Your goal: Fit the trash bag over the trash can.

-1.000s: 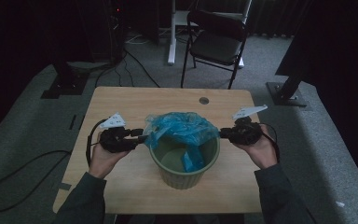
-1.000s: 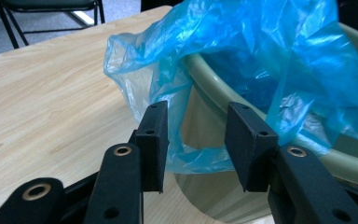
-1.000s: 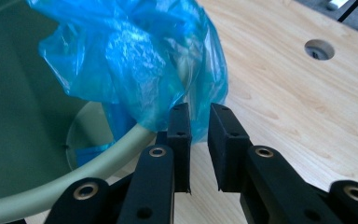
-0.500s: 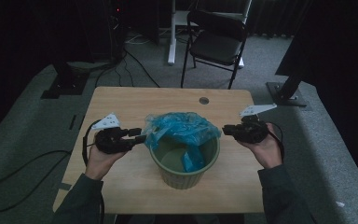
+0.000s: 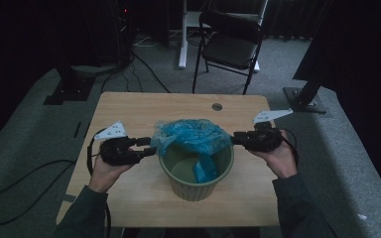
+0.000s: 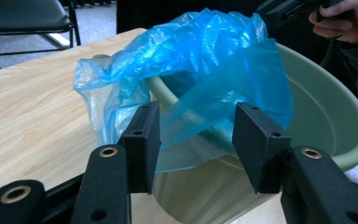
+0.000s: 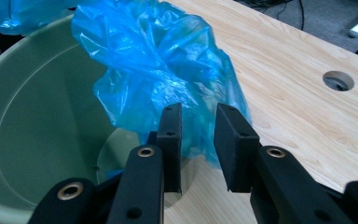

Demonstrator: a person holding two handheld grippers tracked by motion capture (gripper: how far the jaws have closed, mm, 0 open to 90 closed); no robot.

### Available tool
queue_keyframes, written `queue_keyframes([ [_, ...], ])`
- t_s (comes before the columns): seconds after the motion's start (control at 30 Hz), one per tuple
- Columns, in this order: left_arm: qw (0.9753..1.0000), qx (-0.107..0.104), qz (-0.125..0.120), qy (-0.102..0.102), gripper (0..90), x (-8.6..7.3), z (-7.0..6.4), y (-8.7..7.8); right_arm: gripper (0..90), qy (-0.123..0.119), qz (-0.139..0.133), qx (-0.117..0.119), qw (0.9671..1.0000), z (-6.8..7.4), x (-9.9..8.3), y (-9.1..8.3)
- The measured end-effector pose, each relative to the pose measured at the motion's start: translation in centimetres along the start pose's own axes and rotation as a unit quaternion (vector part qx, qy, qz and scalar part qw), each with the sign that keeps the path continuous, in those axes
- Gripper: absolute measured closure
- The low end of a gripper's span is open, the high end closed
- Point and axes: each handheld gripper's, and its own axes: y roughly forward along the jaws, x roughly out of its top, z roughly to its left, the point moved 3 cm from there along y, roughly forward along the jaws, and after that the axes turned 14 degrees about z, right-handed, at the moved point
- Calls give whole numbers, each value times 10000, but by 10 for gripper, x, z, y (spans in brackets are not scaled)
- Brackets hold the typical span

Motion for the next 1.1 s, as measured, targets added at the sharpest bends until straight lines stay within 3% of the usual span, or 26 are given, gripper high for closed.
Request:
queue_keyframes([
  [0.13,10000,7,77,16,528,0,-1,4,720,-43,45,50,10000,2,3,4],
  [0.4,9997,-3,260,43,732,-5,-2,10,817,-69,150,190,9997,4,1,9],
  [0.73,9991,2,393,157,891,-8,-5,15,830,-17,143,275,9995,3,-6,6],
  [0.83,9992,119,335,169,859,-6,-6,12,832,-20,141,296,9995,3,-9,5],
  [0.97,9995,283,145,80,675,-3,-3,2,846,-45,153,289,9995,4,-8,5],
  [1.1,9991,385,143,126,569,1,0,-2,860,-56,171,298,9994,4,-7,6],
])
